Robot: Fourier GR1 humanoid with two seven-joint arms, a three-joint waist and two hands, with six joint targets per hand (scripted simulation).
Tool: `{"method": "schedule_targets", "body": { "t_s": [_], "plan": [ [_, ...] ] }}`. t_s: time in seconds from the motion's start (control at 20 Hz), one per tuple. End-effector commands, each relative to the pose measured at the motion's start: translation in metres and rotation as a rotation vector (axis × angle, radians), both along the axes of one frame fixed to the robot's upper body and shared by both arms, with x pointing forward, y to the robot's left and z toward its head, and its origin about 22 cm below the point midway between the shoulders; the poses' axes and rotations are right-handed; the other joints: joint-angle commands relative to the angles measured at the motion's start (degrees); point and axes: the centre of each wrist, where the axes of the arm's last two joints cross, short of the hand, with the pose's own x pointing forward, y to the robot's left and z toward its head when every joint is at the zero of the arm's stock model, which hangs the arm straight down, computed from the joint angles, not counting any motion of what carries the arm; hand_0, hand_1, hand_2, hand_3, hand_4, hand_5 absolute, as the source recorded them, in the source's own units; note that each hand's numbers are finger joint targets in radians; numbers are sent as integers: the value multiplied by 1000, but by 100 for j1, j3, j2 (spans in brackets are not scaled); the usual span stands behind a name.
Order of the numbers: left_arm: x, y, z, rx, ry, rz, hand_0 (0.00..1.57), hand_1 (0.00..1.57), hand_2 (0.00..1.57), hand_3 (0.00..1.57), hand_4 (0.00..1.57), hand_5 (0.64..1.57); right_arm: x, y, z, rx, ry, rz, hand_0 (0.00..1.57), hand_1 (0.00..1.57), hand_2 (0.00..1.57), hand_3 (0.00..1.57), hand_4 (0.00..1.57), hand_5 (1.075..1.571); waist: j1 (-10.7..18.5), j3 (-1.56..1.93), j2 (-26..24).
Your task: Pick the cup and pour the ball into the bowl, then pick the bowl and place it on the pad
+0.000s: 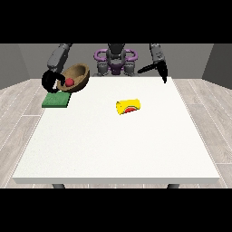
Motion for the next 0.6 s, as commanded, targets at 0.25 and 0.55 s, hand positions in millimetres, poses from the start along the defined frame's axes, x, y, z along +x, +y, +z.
{"method": "schedule_targets", "body": {
  "t_s": [0.25,0.55],
  "plan": [
    [4,-31,12,24,-128,-10,0,0,0,0,0,1565,-24,-67,21,71,-93,-46,1571,1571,1571,1571,1047,1561,46,6,636],
    [-2,-50,55,31,-288,-17,0,0,0,0,0,1565,-53,-124,45,-18,-270,-79,1571,1571,1571,1192,1008,1567,177,20,1634]
  ]
}}
